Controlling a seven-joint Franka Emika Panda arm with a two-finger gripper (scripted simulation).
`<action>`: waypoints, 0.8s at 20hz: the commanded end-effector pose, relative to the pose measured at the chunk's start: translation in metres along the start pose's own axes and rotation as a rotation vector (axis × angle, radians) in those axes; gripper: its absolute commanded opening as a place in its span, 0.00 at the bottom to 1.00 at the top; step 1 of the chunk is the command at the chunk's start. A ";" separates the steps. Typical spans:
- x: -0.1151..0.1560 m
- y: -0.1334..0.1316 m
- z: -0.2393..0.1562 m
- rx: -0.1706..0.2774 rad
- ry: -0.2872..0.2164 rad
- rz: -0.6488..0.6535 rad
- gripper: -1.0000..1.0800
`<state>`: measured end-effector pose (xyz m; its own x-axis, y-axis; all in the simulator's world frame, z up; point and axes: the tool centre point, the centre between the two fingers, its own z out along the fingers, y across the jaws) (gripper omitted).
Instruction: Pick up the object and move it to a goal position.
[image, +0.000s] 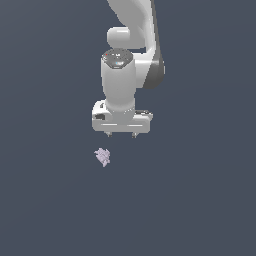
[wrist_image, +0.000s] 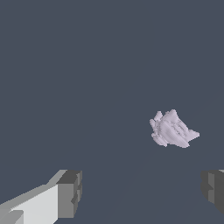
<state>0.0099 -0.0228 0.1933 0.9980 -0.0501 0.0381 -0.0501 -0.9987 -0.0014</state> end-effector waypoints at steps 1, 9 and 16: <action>0.000 0.000 0.000 0.000 0.000 0.000 0.96; 0.005 -0.012 -0.017 -0.002 0.024 -0.055 0.96; 0.005 -0.015 -0.020 -0.003 0.028 -0.065 0.96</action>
<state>0.0154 -0.0075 0.2148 0.9976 0.0141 0.0676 0.0139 -0.9999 0.0044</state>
